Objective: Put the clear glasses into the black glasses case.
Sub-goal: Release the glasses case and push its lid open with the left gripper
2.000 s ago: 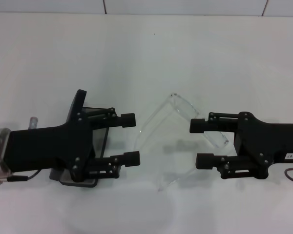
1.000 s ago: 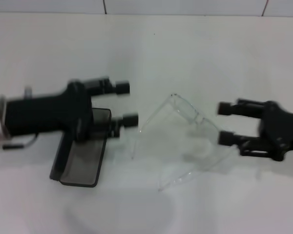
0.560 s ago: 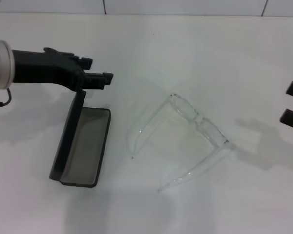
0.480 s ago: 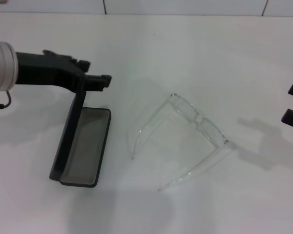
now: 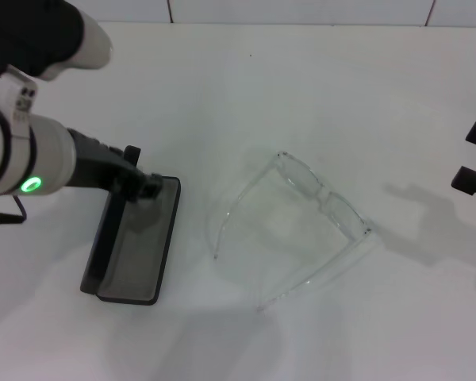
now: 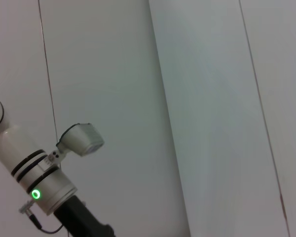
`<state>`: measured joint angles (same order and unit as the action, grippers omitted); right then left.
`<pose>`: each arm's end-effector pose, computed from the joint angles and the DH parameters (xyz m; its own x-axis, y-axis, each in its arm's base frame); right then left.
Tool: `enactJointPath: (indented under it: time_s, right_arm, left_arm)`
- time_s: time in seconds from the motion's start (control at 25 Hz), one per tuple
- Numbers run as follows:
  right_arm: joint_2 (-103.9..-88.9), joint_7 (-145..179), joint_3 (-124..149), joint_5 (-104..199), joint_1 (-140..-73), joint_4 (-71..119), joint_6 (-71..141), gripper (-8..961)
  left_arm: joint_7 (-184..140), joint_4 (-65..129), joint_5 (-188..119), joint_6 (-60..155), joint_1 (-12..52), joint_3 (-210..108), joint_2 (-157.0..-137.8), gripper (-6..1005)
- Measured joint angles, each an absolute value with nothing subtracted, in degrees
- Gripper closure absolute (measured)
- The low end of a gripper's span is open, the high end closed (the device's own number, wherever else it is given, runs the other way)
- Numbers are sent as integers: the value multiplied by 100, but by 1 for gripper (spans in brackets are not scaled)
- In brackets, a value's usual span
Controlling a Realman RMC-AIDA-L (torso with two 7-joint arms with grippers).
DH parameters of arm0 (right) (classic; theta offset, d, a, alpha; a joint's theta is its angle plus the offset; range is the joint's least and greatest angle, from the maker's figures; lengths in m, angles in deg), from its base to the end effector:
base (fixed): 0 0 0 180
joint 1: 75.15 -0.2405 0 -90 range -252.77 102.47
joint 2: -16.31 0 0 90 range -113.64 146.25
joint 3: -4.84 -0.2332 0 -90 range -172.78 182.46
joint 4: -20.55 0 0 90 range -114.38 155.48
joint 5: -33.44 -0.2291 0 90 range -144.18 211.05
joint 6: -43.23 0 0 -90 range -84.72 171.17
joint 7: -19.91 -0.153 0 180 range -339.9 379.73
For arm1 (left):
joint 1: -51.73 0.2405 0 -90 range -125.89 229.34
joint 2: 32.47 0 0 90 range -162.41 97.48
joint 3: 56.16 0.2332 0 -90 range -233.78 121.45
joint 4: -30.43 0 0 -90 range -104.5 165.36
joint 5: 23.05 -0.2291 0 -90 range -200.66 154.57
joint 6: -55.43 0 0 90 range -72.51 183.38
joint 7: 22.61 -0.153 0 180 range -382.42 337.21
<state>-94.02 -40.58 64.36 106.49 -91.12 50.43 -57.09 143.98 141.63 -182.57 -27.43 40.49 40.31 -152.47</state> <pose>0.2773 0.2795 0.0558 0.6276 -0.0526 -0.7767 -0.3757 -0.8943 -0.2430 -0.1394 0.3080 0.0292 0.7384 0.6736 0.0336 0.5246 -0.5422 -0.6564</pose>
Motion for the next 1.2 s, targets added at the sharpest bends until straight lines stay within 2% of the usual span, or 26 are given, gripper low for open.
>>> enactJointPath:
  time_s: [0.64, 1.0, 1.2]
  right_arm:
    - [-9441, -4046, 6425, 10628, -9153, 5035, -5696, 240]
    - [-9451, -4046, 6425, 10620, -9144, 5034, -5696, 241]
    - [-9462, -4047, 6292, 10636, -9084, 5022, -5717, 242]
  left_arm:
    - [14733, 13685, -18513, -2882, 3992, 4105, -15237, 413]
    - [14709, 13191, -18536, -2886, 3680, 4169, -15226, 469]
    - [14655, 13232, -18537, -2886, 3658, 4173, -15219, 640]
